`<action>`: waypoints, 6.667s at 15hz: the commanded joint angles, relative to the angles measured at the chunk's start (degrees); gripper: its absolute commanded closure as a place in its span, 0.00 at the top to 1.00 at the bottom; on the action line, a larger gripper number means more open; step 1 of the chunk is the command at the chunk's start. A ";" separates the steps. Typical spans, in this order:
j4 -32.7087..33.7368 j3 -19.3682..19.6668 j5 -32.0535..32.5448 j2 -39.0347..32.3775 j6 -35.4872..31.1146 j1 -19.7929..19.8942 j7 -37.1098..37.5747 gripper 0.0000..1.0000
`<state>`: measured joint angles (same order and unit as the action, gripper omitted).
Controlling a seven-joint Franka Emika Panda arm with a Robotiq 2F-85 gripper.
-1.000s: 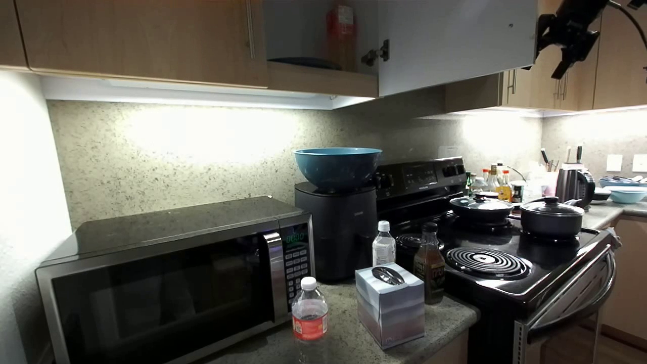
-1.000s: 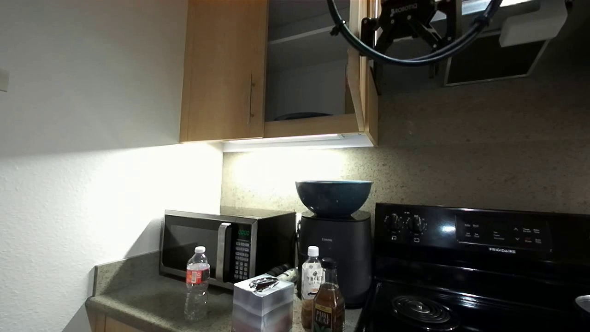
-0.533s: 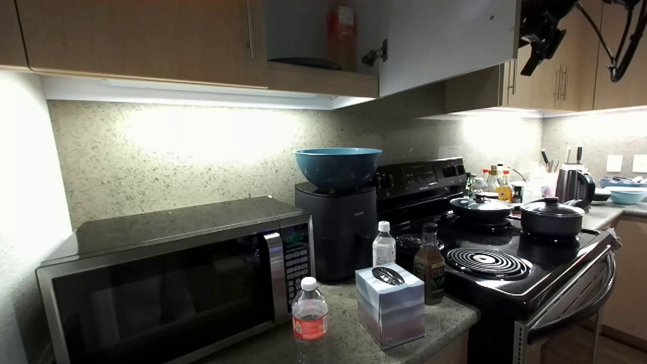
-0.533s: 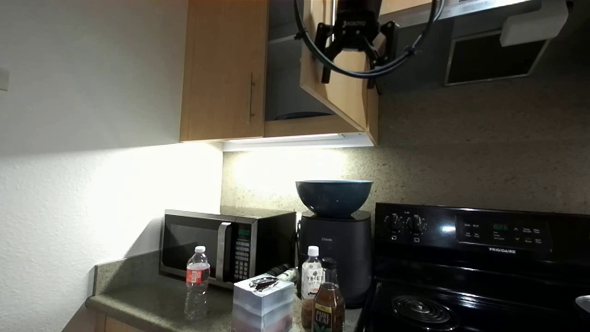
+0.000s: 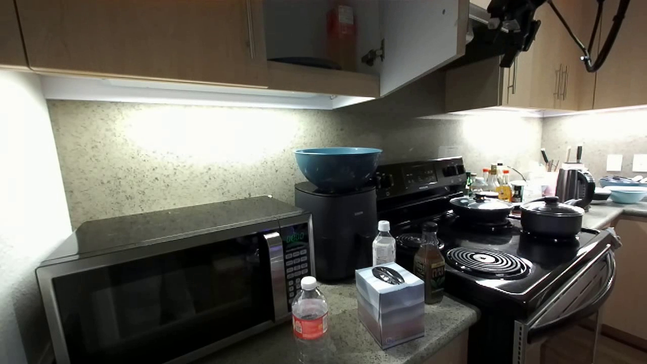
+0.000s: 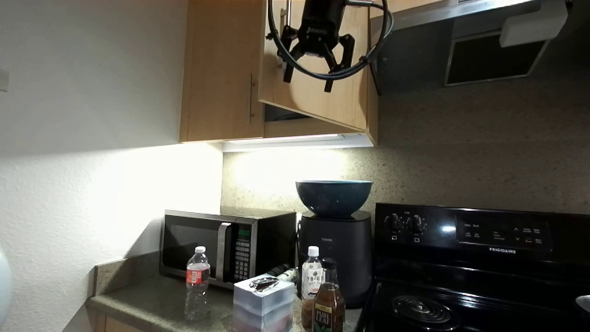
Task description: Close the drawer
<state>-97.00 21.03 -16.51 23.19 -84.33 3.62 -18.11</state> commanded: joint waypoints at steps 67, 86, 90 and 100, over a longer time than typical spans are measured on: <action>3.92 -7.82 -27.40 -11.53 -45.29 0.79 -8.96 1.00; 13.57 -16.00 -15.55 -25.35 -44.03 -1.49 -4.93 1.00; 12.61 -15.43 -16.34 -24.90 -44.10 -1.87 -6.17 1.00; 14.55 -15.83 -9.70 -30.31 -56.43 -3.46 -4.27 1.00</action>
<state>-84.26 5.27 -29.46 -4.50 -137.38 0.85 -24.26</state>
